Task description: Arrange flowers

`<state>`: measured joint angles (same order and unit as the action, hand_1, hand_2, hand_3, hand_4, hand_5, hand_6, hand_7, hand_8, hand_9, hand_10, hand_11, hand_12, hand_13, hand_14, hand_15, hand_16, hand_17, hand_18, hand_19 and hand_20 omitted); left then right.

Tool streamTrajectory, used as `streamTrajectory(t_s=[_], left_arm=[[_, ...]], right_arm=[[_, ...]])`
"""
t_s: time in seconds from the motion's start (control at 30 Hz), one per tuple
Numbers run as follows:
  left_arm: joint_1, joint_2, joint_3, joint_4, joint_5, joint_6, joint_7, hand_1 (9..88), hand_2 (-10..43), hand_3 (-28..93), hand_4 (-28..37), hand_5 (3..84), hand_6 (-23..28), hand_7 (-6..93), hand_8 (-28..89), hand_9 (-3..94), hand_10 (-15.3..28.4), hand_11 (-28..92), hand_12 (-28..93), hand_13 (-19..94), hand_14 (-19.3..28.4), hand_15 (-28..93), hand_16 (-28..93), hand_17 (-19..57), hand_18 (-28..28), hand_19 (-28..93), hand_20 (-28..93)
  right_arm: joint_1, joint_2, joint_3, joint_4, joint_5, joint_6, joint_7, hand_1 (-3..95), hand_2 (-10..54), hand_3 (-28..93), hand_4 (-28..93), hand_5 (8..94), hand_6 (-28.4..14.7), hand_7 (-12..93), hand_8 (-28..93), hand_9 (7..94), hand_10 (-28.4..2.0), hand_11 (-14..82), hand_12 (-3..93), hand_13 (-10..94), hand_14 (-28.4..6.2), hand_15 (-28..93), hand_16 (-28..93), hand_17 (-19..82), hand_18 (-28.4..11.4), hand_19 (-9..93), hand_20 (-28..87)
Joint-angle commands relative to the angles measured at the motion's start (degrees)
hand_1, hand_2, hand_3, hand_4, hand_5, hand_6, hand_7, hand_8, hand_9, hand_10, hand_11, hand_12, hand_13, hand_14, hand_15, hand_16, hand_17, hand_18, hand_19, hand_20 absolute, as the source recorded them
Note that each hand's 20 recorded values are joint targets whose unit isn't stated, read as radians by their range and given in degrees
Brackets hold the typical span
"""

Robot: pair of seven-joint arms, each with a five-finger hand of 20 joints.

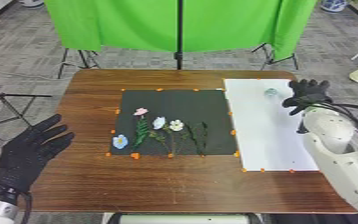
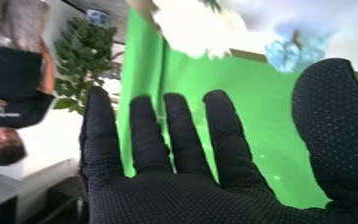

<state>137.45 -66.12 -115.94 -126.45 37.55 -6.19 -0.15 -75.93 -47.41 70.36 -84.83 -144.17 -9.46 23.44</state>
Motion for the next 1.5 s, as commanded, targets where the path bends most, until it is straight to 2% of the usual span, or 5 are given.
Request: streamTrajectory(t_s=[0.03, 0.3, 0.7, 0.97, 1.5], left_arm=[[0.1, 0.10, 0.28, 0.38, 0.24, -0.55, -0.54, 25.5, -1.8, 71, -25.7, 38.0, 2.9, 20.1, -10, 32.4, 13.3, 28, 13, 27, 16.3, 36, -2, -7.6, 22.4, 49, 5], [-0.5, 0.51, 0.44, 0.65, 0.18, -0.52, -0.75, 25.4, -2.0, 71, -25.7, 38.1, 2.9, 20.2, -10, 32.4, 13.3, 28, 13, 27, 16.4, 37, -2, -7.6, 22.3, 49, 5], [-0.3, 0.27, 0.34, 0.56, 0.19, -0.83, -0.72, 25.5, -1.8, 71, -25.8, 38.1, 2.9, 20.1, -10, 32.5, 13.3, 27, 13, 27, 16.3, 37, -2, -7.6, 22.3, 49, 5], [-0.7, 0.31, 0.65, 0.66, 0.19, -0.83, -0.85, 25.4, -1.8, 71, -25.8, 38.1, 2.9, 20.1, -10, 32.4, 13.4, 28, 13, 27, 16.3, 37, -2, -7.6, 22.4, 49, 5], [0.8, -0.39, 0.33, 0.06, 0.13, -0.04, 0.07, 25.4, -1.8, 71, -25.8, 38.1, 2.9, 20.2, -10, 32.4, 13.3, 28, 13, 27, 16.3, 37, -2, -7.6, 22.4, 49, 5]], right_arm=[[-0.4, -0.1, -1.3, 3.1, -1.2, 6.1, 2.4, 23.1, -9.1, 90, -28, 27.7, -3.3, 26, -18, 31.7, -11.6, 18.3, 19.0, 34, -8.8, 19, 22, 5, -21.9, 57, 14], [0.6, -0.2, -3.1, 7.7, -2.3, 12.6, 3.5, 30.7, -9.5, 88, -28, 33.3, -4.1, 29, -20, 42.2, -10.5, 32.8, 18.0, 56, -3.4, 50, 13, 21, -16.7, 78, 32], [0.7, -0.6, -4.3, 8.9, -2.3, 17.8, 0.6, 43.1, -9.5, 74, -28, 42.5, -0.2, 34, -23, 63.6, -2.3, 32.2, 26.7, 72, 1.5, 43, 30, 26, -16.9, 78, 38], [1.7, -1.8, -5.5, 10.3, -2.8, 18.7, -0.1, 38.1, -9.5, 81, -28, 41.9, 0.1, 35, -23, 58.6, -5.0, 39.9, 20.0, 70, -0.5, 49, 22, 25, -17.1, 78, 40], [-0.1, -1.9, -4.7, 8.7, -3.7, 27.8, -3.9, 46.7, -9.4, 86, -28, 75.0, 2.8, 45, -13, 92.4, -1.4, 23.4, 38.8, 88, -0.5, 50, 27, 34, -17.5, 82, 43]])
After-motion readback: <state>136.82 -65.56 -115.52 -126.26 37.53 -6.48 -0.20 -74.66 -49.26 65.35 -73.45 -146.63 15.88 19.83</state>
